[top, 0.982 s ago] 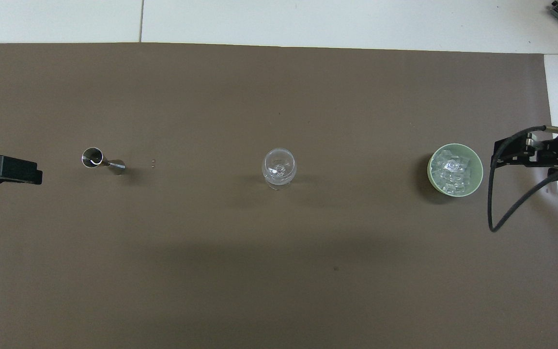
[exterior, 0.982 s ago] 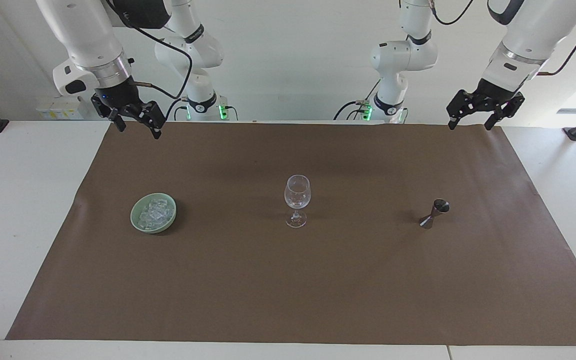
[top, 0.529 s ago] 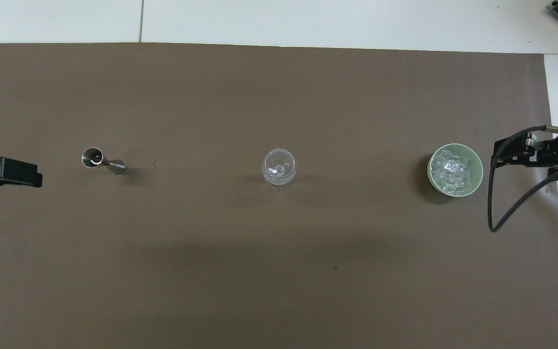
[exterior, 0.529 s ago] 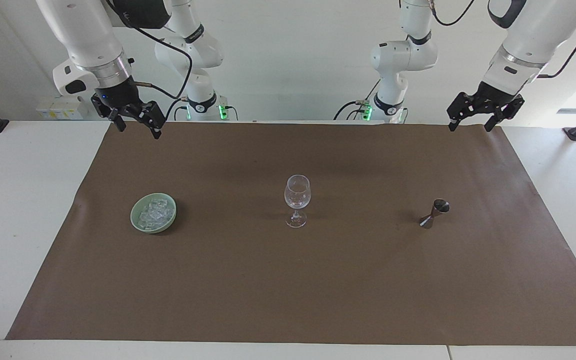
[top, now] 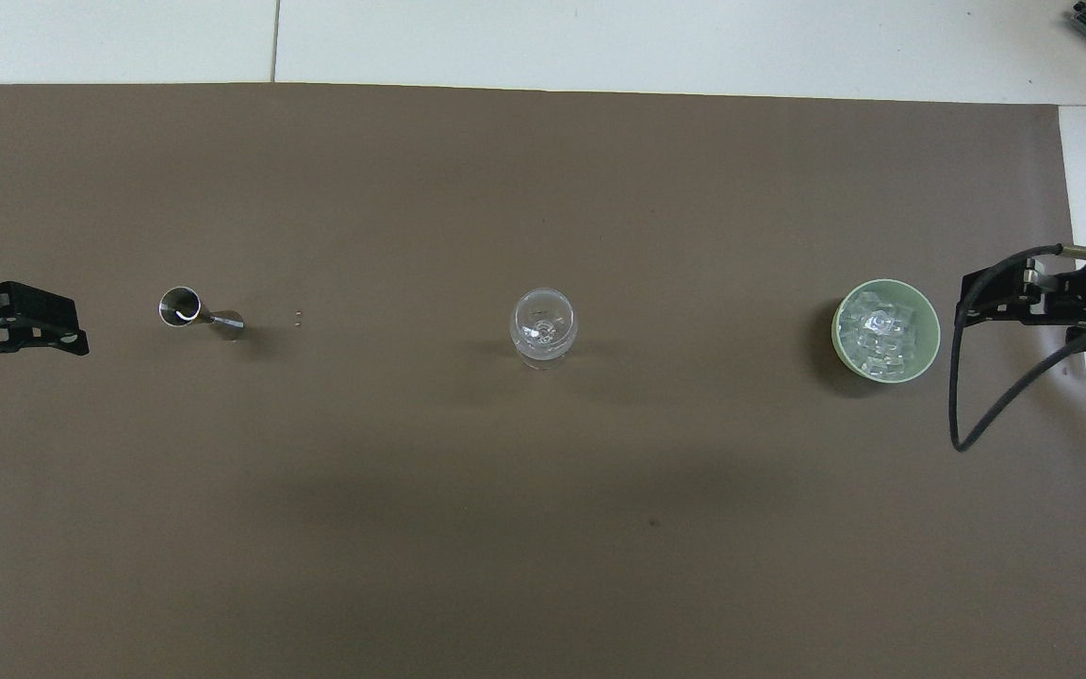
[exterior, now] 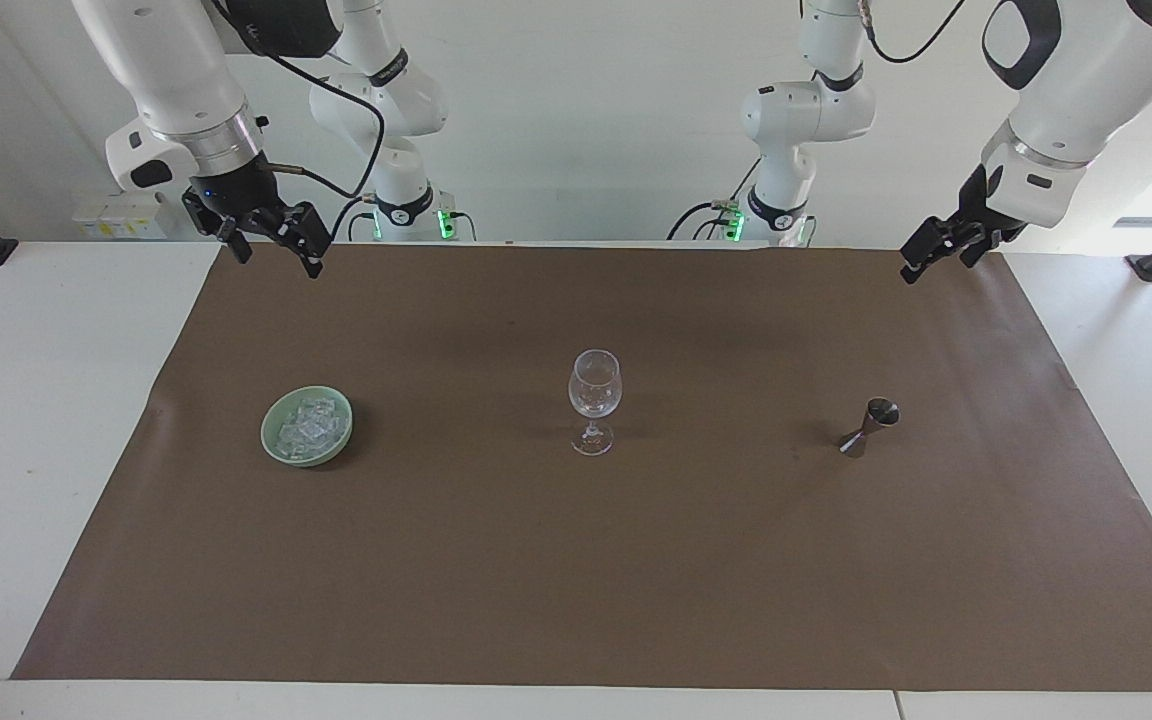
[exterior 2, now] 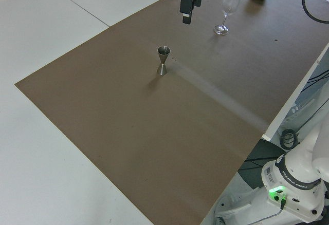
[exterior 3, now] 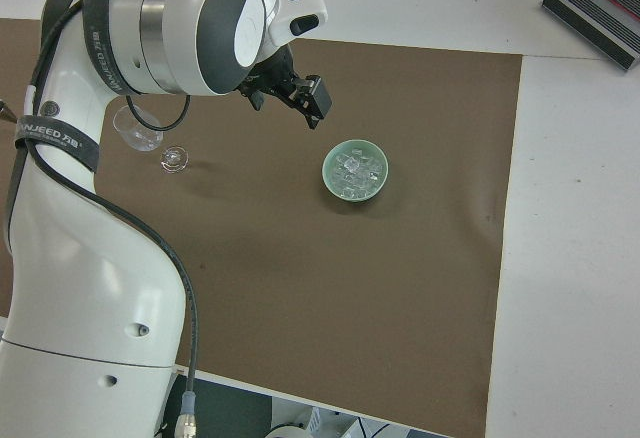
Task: Pour wine and add ice with both arms
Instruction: 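Open the left gripper and move it toward the silver jigger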
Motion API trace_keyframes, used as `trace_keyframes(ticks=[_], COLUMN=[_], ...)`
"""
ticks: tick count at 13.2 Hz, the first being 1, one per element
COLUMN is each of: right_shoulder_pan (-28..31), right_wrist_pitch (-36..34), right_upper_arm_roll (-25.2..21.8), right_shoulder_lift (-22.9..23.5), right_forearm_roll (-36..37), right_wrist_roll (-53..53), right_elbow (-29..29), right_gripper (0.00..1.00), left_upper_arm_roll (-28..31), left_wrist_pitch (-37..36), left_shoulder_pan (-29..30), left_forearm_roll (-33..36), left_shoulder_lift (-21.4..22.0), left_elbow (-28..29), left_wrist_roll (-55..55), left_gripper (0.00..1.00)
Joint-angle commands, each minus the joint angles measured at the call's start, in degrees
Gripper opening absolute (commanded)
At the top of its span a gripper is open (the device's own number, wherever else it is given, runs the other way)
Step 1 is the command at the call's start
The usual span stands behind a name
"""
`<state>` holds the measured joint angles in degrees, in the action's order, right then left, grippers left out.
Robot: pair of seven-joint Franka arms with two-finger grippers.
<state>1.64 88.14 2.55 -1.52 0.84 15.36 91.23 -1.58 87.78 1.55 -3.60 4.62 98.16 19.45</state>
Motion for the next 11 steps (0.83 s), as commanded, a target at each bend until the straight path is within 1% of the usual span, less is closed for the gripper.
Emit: trace_keyframes(ticks=[1, 5, 6, 8, 11], right_shoulder_pan=[0.29, 0.29, 0.38, 0.38, 0.29], right_wrist_pitch=[0.63, 0.63, 0.63, 0.63, 0.63], right_upper_arm_roll=[0.17, 0.17, 0.17, 0.17, 0.17], right_shoulder_lift=[-1.29, -1.2, -1.29, -1.29, -1.2], right_forearm_roll=[-0.22, -0.31, -0.22, -0.31, -0.22], right_wrist_roll=[-0.6, -0.6, -0.6, -0.6, -0.6], right_elbow=[1.41, 1.41, 1.41, 1.41, 1.41], right_gripper=[1.0, 1.0, 1.0, 1.0, 1.0], left_upper_arm_roll=[-0.27, -0.27, -0.27, -0.27, -0.35], left_wrist_pitch=[-0.95, 0.1, 1.41, 6.06, 10.46], left_shoulder_pan=[3.45, 6.8, 7.93, 9.34, 11.89], left_forearm_roll=[-4.47, -14.04, -17.02, -22.56, -28.64], left_shoulder_lift=[-1.35, -3.82, -4.52, -4.53, -4.53], left_elbow=[0.19, 0.45, 1.15, 4.3, 8.53], left_wrist_roll=[9.59, 27.08, 32.87, 41.24, 46.54], left_gripper=[1.0, 1.0, 1.0, 1.0, 1.0])
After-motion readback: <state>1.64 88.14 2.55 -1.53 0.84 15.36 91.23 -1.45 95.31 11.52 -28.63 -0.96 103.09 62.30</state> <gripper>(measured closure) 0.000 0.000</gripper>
